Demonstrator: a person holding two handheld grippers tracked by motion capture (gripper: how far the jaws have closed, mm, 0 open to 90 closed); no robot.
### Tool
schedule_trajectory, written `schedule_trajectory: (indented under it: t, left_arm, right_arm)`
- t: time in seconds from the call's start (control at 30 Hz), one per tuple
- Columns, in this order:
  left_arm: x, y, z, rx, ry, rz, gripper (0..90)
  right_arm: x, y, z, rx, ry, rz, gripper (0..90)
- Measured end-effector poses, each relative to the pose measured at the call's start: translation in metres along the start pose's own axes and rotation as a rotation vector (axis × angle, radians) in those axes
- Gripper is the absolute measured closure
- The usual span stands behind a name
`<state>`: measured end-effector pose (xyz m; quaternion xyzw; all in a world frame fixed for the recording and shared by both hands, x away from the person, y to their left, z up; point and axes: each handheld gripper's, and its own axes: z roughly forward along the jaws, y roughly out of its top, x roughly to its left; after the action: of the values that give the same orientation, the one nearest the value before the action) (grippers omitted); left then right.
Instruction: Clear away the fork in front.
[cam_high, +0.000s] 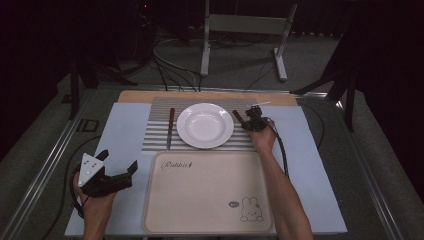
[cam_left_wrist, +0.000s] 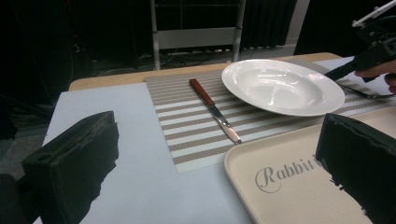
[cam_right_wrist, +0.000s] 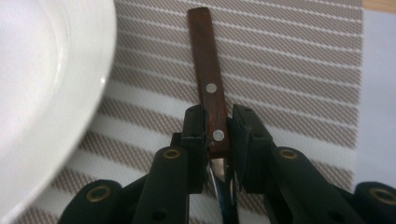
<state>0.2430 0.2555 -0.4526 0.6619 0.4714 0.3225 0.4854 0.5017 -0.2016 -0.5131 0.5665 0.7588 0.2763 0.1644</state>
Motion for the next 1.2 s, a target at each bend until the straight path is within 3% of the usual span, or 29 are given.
schedule_trajectory:
  t: [0.17,0.3,0.43,0.5,0.6,0.73,0.93,1.07,1.2]
  left_arm:
    - [-0.004,0.001,0.001,0.004,-0.003,0.012,0.0]
    - [-0.007,0.001,0.002,0.007,-0.010,0.016,0.0]
    - [-0.009,0.001,0.003,0.006,-0.010,0.019,0.0]
    - [-0.008,0.001,0.003,0.007,-0.010,0.018,0.0]
    - [-0.007,0.001,0.001,0.002,-0.007,0.013,0.0]
    - [-0.005,0.000,0.001,0.004,-0.006,0.009,0.0]
    - [-0.006,0.000,0.005,0.014,-0.012,0.015,0.0]
    - [-0.009,0.001,0.006,0.019,-0.015,0.022,0.0]
    - [-0.010,0.001,0.007,0.019,-0.017,0.019,0.0]
  right_arm:
    - [-0.011,-0.010,-0.012,0.034,-0.003,-0.005,77.1]
    - [-0.015,-0.014,-0.019,0.069,-0.032,-0.060,76.0]
    - [-0.014,-0.011,-0.018,0.094,-0.011,-0.056,66.7]
    - [-0.009,-0.009,-0.017,0.118,-0.040,-0.088,69.5]
    - [-0.006,-0.005,-0.017,0.152,-0.043,-0.094,77.4]
    - [-0.003,-0.005,-0.020,0.177,-0.056,-0.119,78.0]
    - [-0.008,-0.013,-0.030,0.132,-0.008,-0.112,78.3]
    - [-0.011,-0.015,-0.046,0.053,0.028,-0.101,78.3]
    - [-0.005,-0.018,-0.064,-0.031,0.067,-0.125,78.3]
